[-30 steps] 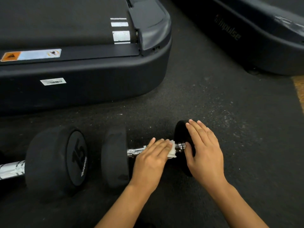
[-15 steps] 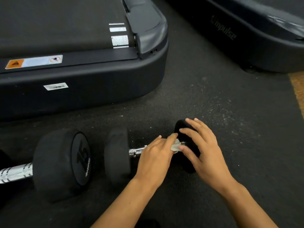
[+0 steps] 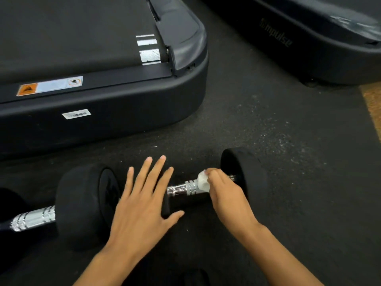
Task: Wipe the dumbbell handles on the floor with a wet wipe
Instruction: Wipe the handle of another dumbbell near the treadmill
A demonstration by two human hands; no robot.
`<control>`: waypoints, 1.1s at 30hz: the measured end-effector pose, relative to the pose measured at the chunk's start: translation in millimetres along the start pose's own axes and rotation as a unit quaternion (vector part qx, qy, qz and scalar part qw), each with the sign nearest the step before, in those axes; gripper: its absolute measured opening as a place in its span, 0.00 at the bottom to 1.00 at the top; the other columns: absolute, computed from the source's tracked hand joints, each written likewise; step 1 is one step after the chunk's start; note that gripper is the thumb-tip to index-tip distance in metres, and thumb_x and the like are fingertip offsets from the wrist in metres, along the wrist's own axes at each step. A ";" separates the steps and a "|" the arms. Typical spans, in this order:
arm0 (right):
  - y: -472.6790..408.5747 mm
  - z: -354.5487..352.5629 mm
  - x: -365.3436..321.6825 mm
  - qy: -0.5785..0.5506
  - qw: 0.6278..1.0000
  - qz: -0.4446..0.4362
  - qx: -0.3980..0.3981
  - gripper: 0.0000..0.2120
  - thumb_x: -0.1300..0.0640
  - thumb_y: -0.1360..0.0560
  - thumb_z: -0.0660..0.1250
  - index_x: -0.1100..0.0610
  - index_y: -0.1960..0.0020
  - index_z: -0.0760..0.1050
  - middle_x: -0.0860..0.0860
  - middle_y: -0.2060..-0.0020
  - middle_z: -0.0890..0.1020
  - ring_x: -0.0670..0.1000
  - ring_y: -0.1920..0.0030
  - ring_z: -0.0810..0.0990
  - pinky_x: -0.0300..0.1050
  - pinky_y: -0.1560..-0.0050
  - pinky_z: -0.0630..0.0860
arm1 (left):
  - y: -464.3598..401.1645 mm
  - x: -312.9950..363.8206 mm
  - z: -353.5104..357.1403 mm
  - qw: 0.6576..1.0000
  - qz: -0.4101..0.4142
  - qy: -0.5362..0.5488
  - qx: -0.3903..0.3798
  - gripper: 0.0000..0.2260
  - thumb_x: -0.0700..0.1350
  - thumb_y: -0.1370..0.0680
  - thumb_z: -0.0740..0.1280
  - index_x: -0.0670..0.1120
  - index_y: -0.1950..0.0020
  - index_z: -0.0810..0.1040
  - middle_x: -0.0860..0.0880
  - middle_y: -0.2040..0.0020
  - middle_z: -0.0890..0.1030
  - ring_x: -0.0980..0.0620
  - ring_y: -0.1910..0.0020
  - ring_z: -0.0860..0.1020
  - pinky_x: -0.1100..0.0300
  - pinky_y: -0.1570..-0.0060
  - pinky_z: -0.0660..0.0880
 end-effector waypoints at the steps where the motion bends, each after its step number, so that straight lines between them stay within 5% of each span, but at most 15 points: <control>1: 0.4 5.4 1.8 0.029 1.000 -0.001 -0.006 0.16 0.69 0.27 0.64 0.58 0.42 0.71 0.51 0.45 0.75 0.52 0.50 0.78 0.46 0.53 0.77 | 3.4 -4.7 2.8 1.000 -0.001 0.013 -0.014 0.41 0.64 0.35 0.68 0.47 0.27 0.61 0.48 0.25 0.57 0.49 0.25 0.52 0.50 0.29 0.47; 4: 2.6 17.9 3.9 0.088 0.996 -0.031 0.009 0.22 0.67 0.31 0.71 0.59 0.38 0.73 0.54 0.44 0.79 0.53 0.42 0.78 0.46 0.46 0.77 | 7.6 -11.3 9.8 0.997 0.004 0.064 -0.040 0.43 0.65 0.33 0.64 0.49 0.24 0.51 0.52 0.23 0.51 0.54 0.25 0.47 0.55 0.29 0.42; 7: -1.5 19.5 9.3 0.091 0.995 -0.027 0.036 0.16 0.64 0.30 0.71 0.60 0.43 0.77 0.56 0.45 0.80 0.56 0.42 0.77 0.50 0.38 0.69 | 6.8 -14.7 11.7 0.994 0.014 0.095 -0.047 0.44 0.65 0.33 0.64 0.50 0.24 0.48 0.54 0.23 0.49 0.56 0.25 0.45 0.57 0.29 0.40; 12: -21.8 26.7 -9.6 0.011 1.000 -0.022 0.005 0.08 0.60 0.26 0.61 0.57 0.54 0.79 0.51 0.59 0.81 0.54 0.56 0.79 0.51 0.56 0.77 | 5.4 -14.6 13.4 0.991 0.017 0.126 -0.037 0.45 0.64 0.35 0.66 0.54 0.25 0.47 0.56 0.24 0.48 0.58 0.25 0.44 0.58 0.29 0.39; 17: -3.2 36.9 -9.0 0.070 0.988 -0.139 0.024 0.18 0.65 0.31 0.67 0.59 0.41 0.78 0.54 0.44 0.81 0.54 0.42 0.78 0.51 0.38 0.69 | 9.6 -15.5 12.8 0.990 0.012 0.133 -0.043 0.46 0.65 0.36 0.67 0.54 0.25 0.48 0.57 0.24 0.48 0.58 0.25 0.45 0.51 0.29 0.49; 22: -20.8 40.1 -17.9 0.076 0.988 -0.135 0.026 0.15 0.62 0.32 0.65 0.60 0.46 0.80 0.55 0.49 0.83 0.55 0.48 0.82 0.47 0.43 0.71 | 8.8 -14.4 13.4 0.991 0.013 0.127 -0.031 0.46 0.63 0.35 0.69 0.53 0.25 0.48 0.57 0.24 0.48 0.58 0.25 0.44 0.59 0.28 0.41; 33: -19.6 45.5 -19.6 0.057 0.981 -0.183 -0.040 0.17 0.62 0.29 0.64 0.60 0.41 0.78 0.56 0.43 0.80 0.55 0.42 0.78 0.49 0.38 0.69 | 7.3 -13.5 13.4 0.991 -0.001 0.128 -0.026 0.45 0.60 0.34 0.71 0.53 0.25 0.49 0.57 0.24 0.50 0.59 0.26 0.43 0.61 0.28 0.39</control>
Point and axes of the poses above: each hand's wrist, its own y-axis away from the middle knuckle, its own z-axis out of the palm, x = y × z, the point moved 3 cm from there along -y, towards the middle knuckle
